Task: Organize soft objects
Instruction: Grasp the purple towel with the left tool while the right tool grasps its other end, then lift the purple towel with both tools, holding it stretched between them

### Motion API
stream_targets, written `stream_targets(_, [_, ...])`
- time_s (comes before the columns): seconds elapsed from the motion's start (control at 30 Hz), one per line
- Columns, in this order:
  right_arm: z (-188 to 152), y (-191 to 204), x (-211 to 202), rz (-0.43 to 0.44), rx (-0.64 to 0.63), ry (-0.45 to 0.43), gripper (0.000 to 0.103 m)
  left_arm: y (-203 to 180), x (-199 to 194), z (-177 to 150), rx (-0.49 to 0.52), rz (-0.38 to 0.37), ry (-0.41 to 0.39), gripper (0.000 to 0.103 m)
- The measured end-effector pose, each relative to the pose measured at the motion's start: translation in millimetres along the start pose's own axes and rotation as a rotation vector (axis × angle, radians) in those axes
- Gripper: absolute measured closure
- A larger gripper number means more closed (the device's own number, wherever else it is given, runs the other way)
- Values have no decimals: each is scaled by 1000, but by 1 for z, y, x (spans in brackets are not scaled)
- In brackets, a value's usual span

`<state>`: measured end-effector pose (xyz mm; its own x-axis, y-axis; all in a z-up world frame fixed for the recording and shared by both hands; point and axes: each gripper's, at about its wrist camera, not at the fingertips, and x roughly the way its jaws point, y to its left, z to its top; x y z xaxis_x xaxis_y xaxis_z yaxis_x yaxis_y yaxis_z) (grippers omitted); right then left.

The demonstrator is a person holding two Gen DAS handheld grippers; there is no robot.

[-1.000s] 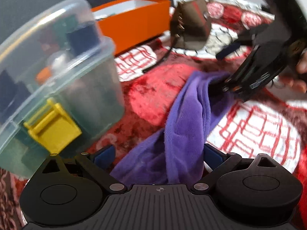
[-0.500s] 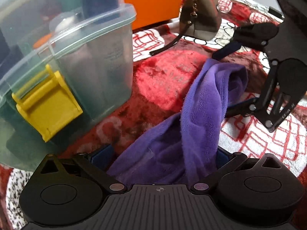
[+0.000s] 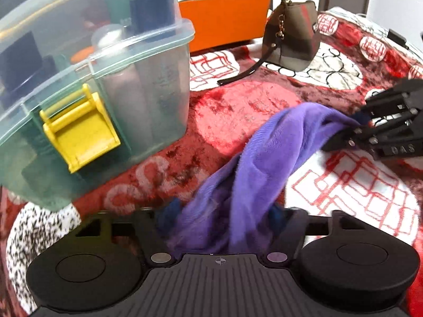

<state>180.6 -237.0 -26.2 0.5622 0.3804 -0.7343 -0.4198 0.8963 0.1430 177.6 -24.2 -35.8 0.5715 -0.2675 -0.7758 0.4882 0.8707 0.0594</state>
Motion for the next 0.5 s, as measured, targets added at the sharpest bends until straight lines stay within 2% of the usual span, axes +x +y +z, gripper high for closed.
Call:
stream_targets(0.37, [-44, 19, -47, 19, 100, -20, 78, -36, -26, -5, -22, 44, 45, 1])
stream_targets(0.5, [-48, 26, -57, 4, 83, -28, 78, -45, -34, -10, -17, 56, 51, 1])
